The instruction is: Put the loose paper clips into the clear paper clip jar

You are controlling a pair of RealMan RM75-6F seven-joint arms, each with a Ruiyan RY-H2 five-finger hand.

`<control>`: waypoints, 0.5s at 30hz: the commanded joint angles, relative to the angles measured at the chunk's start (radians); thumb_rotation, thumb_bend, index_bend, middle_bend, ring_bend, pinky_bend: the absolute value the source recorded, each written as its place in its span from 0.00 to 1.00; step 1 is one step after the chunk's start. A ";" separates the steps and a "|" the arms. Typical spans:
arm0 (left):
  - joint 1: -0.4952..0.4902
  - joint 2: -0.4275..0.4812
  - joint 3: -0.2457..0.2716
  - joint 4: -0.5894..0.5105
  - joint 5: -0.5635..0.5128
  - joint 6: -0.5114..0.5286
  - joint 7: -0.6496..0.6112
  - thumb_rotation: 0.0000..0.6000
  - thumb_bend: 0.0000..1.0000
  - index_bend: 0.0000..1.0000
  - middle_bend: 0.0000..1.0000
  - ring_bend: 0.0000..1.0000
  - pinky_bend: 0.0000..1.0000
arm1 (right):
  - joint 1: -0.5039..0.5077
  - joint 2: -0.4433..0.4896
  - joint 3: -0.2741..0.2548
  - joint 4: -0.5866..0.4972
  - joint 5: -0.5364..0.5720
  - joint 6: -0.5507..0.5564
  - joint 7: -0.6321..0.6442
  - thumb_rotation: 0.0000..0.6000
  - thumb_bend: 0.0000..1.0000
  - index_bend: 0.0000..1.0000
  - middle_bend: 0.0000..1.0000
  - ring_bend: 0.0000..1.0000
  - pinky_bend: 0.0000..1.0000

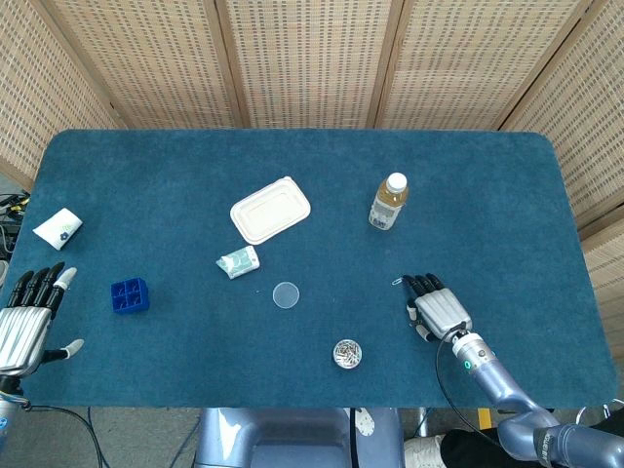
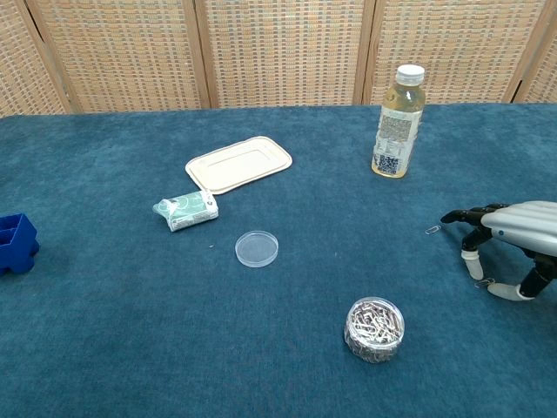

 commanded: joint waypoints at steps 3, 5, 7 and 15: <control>0.000 0.000 -0.001 0.000 -0.001 0.000 0.000 1.00 0.00 0.00 0.00 0.00 0.00 | 0.000 -0.007 -0.001 0.009 -0.014 0.005 0.007 1.00 0.34 0.50 0.01 0.00 0.00; 0.000 0.000 0.000 0.000 0.000 0.000 0.000 1.00 0.00 0.00 0.00 0.00 0.00 | 0.000 -0.008 -0.003 0.013 -0.016 0.004 0.008 1.00 0.34 0.52 0.01 0.00 0.00; 0.000 0.000 0.000 0.000 0.001 0.000 -0.001 1.00 0.00 0.00 0.00 0.00 0.00 | 0.001 -0.011 -0.003 0.015 -0.016 -0.001 0.007 1.00 0.34 0.54 0.01 0.00 0.00; 0.000 0.000 0.000 0.001 -0.001 -0.001 -0.001 1.00 0.00 0.00 0.00 0.00 0.00 | 0.003 -0.017 -0.004 0.020 -0.017 -0.007 0.001 1.00 0.37 0.65 0.01 0.00 0.00</control>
